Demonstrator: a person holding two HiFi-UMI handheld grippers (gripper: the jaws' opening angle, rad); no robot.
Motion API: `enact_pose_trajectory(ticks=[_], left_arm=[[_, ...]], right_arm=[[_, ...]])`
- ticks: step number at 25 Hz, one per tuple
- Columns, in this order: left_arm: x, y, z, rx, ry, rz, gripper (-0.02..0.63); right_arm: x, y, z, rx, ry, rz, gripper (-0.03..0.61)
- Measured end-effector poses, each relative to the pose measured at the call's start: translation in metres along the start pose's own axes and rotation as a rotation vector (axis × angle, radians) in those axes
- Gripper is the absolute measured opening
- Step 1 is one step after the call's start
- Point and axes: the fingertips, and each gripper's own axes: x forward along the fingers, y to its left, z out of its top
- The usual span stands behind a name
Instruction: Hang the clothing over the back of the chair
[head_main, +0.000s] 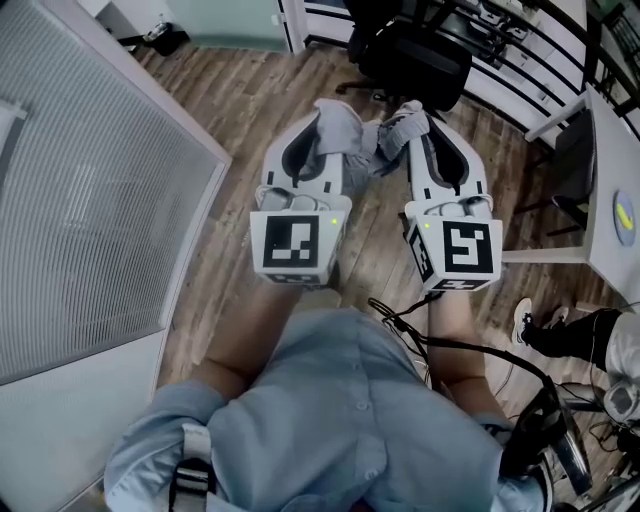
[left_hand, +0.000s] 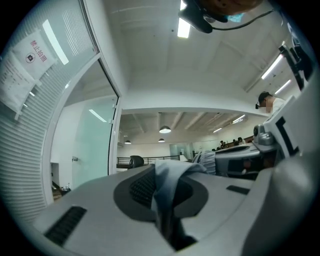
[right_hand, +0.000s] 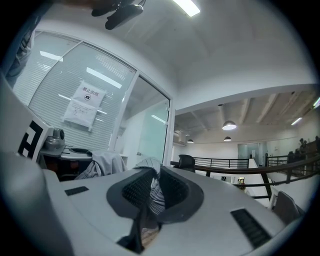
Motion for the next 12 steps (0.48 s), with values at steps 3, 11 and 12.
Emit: enact_pose_trajectory(ticks=[3, 11, 12], left_arm=[[0.023, 0.022, 0.001, -0.002, -0.013, -0.009, 0.031], [0.071, 0.064, -0.004, -0.014, -0.046, -0.023, 0.031], [0.075, 0.065, -0.006, -0.018, -0.049, -0.023, 0.031]], right_arm=[[0.032, -0.001, 0.007, -0.012, -0.012, -0.009, 0.046], [0.093, -0.005, 0.005, -0.036, -0.013, -0.019, 0.046], [0.096, -0.006, 0.002, -0.038, -0.011, -0.018, 0.046]])
